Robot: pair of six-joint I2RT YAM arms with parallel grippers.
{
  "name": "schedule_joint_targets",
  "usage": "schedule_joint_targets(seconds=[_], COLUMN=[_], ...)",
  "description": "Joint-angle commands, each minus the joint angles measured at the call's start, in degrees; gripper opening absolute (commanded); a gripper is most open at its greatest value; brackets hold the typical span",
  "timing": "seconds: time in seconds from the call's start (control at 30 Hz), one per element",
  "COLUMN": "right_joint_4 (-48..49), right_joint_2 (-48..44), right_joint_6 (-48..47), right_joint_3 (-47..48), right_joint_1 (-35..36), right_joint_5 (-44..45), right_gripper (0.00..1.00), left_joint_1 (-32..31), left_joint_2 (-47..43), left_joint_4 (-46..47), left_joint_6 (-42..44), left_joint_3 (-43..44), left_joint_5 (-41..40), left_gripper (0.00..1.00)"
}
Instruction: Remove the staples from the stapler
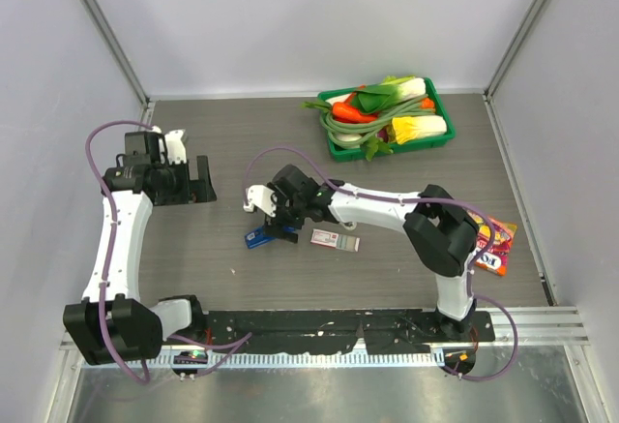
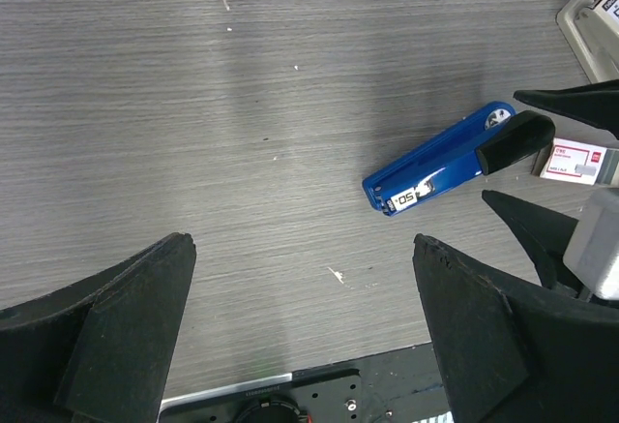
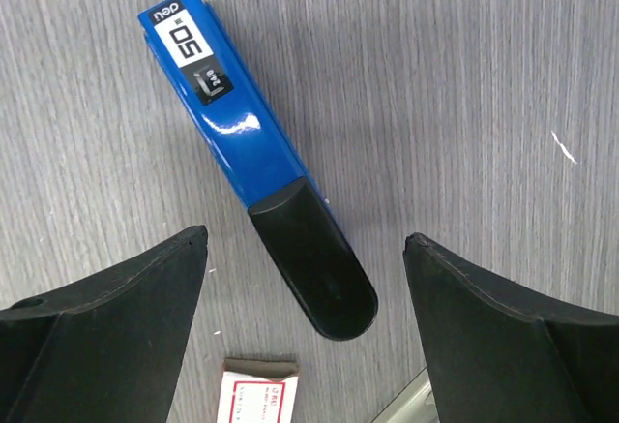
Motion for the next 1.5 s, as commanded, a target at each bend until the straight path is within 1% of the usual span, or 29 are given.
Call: schedule_joint_targets(seconds=[0.0,0.07,0.13,0.17,0.23,0.27,0.4,0.43,0.47,0.57,0.63,0.7,0.73,0.8,0.83,0.87,0.9,0.93,0.97,1.0,1.07,1.1,1.23,1.4,1.47], right_joint_4=[-0.09,-0.27,-0.62,-1.06,-2.89,-3.43,-4.05,-3.96,-3.96,-3.7,-1.61,1.38,5.23,9.81,15.75,19.73,22.9,28.93,31.95,37.38,41.63,44.52,50.17,56.14,56.85], right_joint_2=[1.11,1.82,2.79,3.14,4.19,4.37,4.72,4.72,4.64,4.37,4.11,3.06,2.44,0.17,-0.81,-1.86,-3.96,-4.94,-5.82,-7.56,-8.72,-8.99,-10.21,-11.01,-10.57], right_joint_6=[-2.7,-2.7,-2.79,-2.79,-2.7,-2.79,-2.27,-1.92,-1.48,0.63,2.65,7.47,9.49,16.26,18.54,21.26,26.6,29.61,32.25,37.67,41.66,45.86,52.31,55.3,56.27], right_joint_3=[4.04,4.3,4.57,4.74,5.88,6.24,6.59,6.77,6.94,7.64,7.65,6.25,5.46,2.13,0.63,-0.86,-3.84,-5.26,-8.14,-9.57,-12.38,-13.0,-15.2,-17.31,-16.97], right_joint_1=[0.32,0.32,0.32,0.24,0.32,0.32,0.32,0.32,0.32,0.32,0.24,0.15,0.06,-0.38,-0.38,-0.47,-0.47,-0.47,-0.47,-0.47,-0.55,-0.38,-0.2,0.76,1.99], right_joint_5=[1.66,1.75,1.93,2.02,1.84,1.84,2.28,2.37,2.37,2.19,2.8,3.94,4.38,4.48,5.0,6.14,7.19,9.46,10.44,10.89,11.16,13.51,16.16,22.92,25.56], right_gripper=[0.88,0.85,0.79,0.71,0.6,0.5,0.37,0.33,0.23,0.07,0.02,0.01,0.01,0.01,0.01,0.01,0.01,0.01,0.01,0.01,0.01,0.01,0.01,0.01,0.01], left_joint_1=[0.29,0.29,0.29,0.2,0.2,0.28,0.29,0.29,0.29,0.29,0.37,0.29,0.29,0.29,0.29,0.29,0.2,0.28,0.29,0.29,0.29,0.29,0.2,-0.15,-1.03], left_joint_2=[-1.61,-1.7,-1.7,-1.78,-1.7,-1.61,-1.43,-1.52,-1.61,-1.7,-1.87,-2.05,-2.22,-2.49,-2.58,-2.75,-2.84,-3.1,-3.19,-3.28,-3.63,-3.72,-4.86,-5.21,-4.95], left_joint_4=[-1.09,-1.27,-1.27,-1.27,-1.18,-1.18,-1.45,-1.36,-1.45,-1.62,-1.62,-1.71,-1.62,-1.88,-1.97,-2.06,-2.24,-2.41,-2.33,-2.33,-1.89,-1.62,-0.48,0.92,2.06], left_joint_6=[0.68,0.68,0.68,0.68,0.68,0.68,0.68,0.77,0.77,1.12,1.38,1.82,1.91,2.09,2.35,3.65,4.1,4.28,4.63,4.81,5.42,5.51,6.83,6.57,5.7], left_joint_3=[1.59,1.68,1.68,1.68,1.68,1.59,1.85,1.86,1.94,1.86,1.68,1.42,1.33,1.15,1.07,1.06,1.06,0.98,0.8,0.45,-0.16,-0.95,-3.24,-5.7,-6.92], left_joint_5=[-0.26,-0.26,-0.26,-0.26,-0.17,-0.17,0.44,0.62,0.79,1.15,1.32,1.41,1.76,2.64,4.03,4.74,5.45,6.85,7.47,8.17,10.45,11.07,14.76,17.14,17.41], left_gripper=[1.0,1.0,1.0,1.0,1.0,1.0,1.0,1.0,1.0,1.0,1.0,1.0,1.0,1.0,1.0,1.0,1.0,1.0,1.0,1.0,1.0,1.0,0.98,0.97,0.96])
